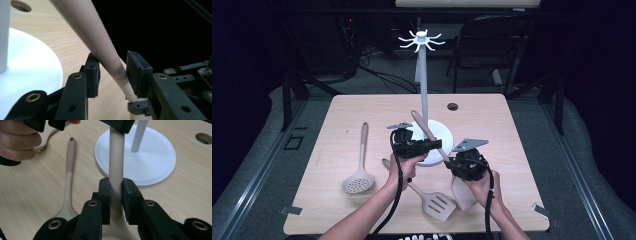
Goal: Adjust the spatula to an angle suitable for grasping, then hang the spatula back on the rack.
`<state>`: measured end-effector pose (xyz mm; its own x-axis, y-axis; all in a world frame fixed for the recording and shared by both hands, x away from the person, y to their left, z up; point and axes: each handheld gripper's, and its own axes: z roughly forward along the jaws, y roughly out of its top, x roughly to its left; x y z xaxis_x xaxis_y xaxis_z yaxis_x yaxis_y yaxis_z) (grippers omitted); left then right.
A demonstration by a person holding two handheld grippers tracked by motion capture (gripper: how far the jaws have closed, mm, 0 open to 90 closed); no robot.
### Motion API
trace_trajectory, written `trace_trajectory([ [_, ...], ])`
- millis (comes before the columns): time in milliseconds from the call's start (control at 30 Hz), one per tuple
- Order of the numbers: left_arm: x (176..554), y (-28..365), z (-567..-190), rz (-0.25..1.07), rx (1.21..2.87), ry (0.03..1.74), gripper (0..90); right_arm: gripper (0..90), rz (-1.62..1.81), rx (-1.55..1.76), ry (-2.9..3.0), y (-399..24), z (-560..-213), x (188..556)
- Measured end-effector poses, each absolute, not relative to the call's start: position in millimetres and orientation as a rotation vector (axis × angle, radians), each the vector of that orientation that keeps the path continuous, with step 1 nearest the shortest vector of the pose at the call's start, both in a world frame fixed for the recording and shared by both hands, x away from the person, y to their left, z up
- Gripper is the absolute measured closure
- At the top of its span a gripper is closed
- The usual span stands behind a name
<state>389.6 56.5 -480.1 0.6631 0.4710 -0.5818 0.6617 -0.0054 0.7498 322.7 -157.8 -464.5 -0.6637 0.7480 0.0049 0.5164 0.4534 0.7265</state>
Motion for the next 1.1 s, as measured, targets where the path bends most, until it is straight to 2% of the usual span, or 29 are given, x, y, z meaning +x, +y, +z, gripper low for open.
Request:
trace_trajectory([
  [667, 388.6, 35.5, -465.7, -0.204, 1.629, 0.81, 76.1, 78.6, 1.053, 1.127, 2.344, -168.0, -464.7, 327.1],
  [1000, 385.0, 32.4, -457.1, -0.167, 1.67, 0.75, 76.9, 77.5, 1.084, 1.123, 2.341, -169.9, -463.0, 327.3],
  [1100, 384.4, 31.2, -454.9, -0.143, 1.691, 0.734, 76.9, 73.7, 1.095, 1.132, 2.352, -171.0, -464.1, 328.9],
])
